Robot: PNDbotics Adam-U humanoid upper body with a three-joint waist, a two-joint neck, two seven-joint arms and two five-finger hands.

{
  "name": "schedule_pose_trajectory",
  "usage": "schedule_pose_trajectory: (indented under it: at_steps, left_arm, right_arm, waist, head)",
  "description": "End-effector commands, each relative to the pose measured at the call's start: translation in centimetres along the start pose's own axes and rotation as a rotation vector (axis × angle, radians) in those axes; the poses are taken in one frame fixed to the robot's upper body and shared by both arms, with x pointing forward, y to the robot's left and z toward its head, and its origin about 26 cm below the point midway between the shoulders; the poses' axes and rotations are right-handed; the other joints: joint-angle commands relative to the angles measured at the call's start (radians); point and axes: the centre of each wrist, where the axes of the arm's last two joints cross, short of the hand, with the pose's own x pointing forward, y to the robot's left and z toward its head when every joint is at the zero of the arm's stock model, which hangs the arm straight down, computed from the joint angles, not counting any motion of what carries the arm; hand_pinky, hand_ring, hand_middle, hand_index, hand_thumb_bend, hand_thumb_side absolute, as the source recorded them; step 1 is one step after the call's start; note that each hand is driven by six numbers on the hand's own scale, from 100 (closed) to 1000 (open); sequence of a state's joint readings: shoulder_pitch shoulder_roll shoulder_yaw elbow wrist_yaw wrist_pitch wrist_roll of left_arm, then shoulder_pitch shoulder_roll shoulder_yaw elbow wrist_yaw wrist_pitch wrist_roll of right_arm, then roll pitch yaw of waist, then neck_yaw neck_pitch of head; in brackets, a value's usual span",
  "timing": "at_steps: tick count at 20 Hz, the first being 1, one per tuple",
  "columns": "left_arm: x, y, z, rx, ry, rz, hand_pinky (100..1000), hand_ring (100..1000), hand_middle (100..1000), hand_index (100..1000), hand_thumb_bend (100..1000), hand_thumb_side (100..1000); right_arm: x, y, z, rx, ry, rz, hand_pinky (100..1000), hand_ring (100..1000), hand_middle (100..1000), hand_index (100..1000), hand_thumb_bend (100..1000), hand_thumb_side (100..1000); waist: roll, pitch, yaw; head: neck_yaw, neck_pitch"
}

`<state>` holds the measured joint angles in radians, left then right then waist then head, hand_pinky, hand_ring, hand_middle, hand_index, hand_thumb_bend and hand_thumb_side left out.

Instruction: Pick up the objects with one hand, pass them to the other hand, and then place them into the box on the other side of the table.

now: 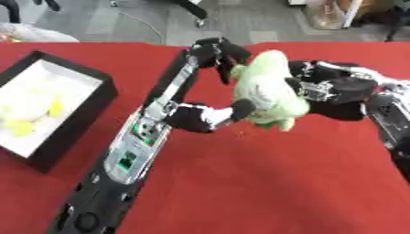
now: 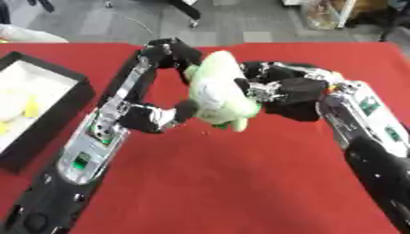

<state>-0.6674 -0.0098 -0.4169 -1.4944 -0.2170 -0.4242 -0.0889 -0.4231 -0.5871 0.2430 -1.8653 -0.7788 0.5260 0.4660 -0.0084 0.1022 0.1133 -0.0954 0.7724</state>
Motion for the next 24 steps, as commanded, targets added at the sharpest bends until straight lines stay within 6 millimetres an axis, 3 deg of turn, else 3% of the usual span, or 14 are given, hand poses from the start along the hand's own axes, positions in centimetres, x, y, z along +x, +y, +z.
schedule_pose_trajectory:
  at_steps: [1, 12, 17, 24]
  left_arm:
    - [0.77, 0.64, -0.6, -0.008, -0.041, -0.005, 421, 481, 561, 713, 499, 559]
    - [0.74, 0.38, -0.59, -0.151, -0.076, -0.02, 431, 510, 626, 765, 575, 564]
    - [0.64, 0.27, -0.57, -0.202, -0.076, -0.037, 451, 541, 689, 820, 669, 568]
    - [0.29, -0.04, -0.54, -0.227, -0.065, -0.053, 448, 531, 667, 806, 640, 551]
  right_arm:
    - [0.68, -0.34, 0.17, 0.019, 0.003, 0.04, 640, 561, 326, 253, 100, 100]
    - [0.38, -0.68, 0.2, 0.074, -0.009, 0.043, 620, 564, 327, 255, 100, 100]
    - [0.44, -0.53, 0.22, 0.096, -0.022, 0.056, 612, 565, 328, 253, 100, 100]
    - [0.45, -0.15, 0.21, 0.188, -0.048, 0.103, 596, 557, 322, 241, 100, 100]
  waist:
    - [-0.004, -0.008, -0.003]
    - [-0.003, -0.006, -0.005]
    - [-0.003, -0.006, -0.005]
    - [-0.005, -0.006, -0.006]
  head:
    - [0.0, -0.002]
    - [0.003, -0.002]
    - [0.003, -0.002]
    - [0.005, -0.002]
